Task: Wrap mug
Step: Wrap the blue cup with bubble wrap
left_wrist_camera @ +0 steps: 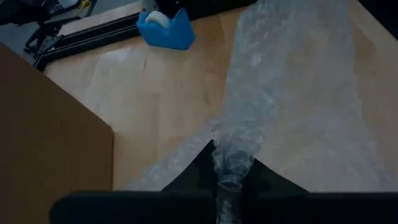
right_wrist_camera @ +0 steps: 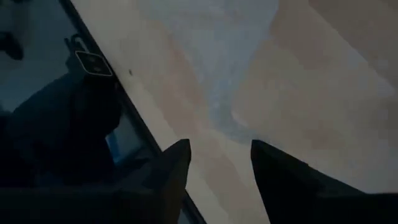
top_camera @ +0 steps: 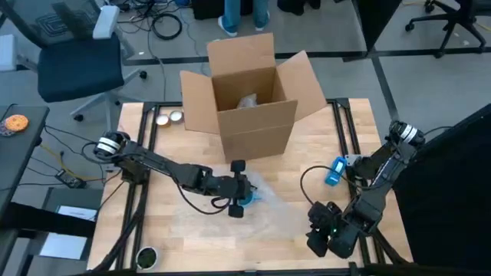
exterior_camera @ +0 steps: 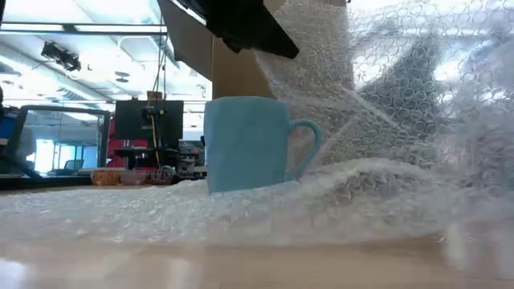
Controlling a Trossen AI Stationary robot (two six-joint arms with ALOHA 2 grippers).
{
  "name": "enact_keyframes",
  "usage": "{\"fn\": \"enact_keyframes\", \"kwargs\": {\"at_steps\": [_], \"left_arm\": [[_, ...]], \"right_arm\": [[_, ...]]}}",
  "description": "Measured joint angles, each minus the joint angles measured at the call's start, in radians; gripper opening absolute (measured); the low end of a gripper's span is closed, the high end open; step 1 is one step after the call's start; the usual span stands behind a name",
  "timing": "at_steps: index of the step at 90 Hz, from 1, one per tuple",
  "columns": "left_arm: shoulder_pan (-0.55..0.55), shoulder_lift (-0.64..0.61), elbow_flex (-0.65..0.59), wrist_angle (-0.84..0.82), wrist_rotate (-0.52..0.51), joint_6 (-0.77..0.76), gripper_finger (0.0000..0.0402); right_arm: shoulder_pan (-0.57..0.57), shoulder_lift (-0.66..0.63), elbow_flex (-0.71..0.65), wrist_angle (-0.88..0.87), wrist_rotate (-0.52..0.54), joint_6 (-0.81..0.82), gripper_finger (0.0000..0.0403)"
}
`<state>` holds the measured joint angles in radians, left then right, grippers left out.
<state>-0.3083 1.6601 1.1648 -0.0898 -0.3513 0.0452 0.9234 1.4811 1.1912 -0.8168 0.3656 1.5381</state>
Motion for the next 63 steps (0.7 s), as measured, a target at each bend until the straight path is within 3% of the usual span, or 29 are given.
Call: {"fn": "enact_keyframes", "kwargs": {"at_steps": [28,48,63], "left_arm": [[0.000,0.000,0.000,-0.008,-0.021,0.002,0.0000],[0.000,0.000,0.000,-0.009,-0.023,0.002,0.0000],[-0.001,0.000,0.000,-0.013,-0.023,0.003,0.0000]], "right_arm": [[-0.011,0.001,0.088,-0.089,0.087,-0.111,0.0153],[-0.030,0.087,0.087,0.035,0.073,-0.165,0.0152],[-0.073,0.174,0.085,0.070,-0.009,-0.144,0.0139]]}}
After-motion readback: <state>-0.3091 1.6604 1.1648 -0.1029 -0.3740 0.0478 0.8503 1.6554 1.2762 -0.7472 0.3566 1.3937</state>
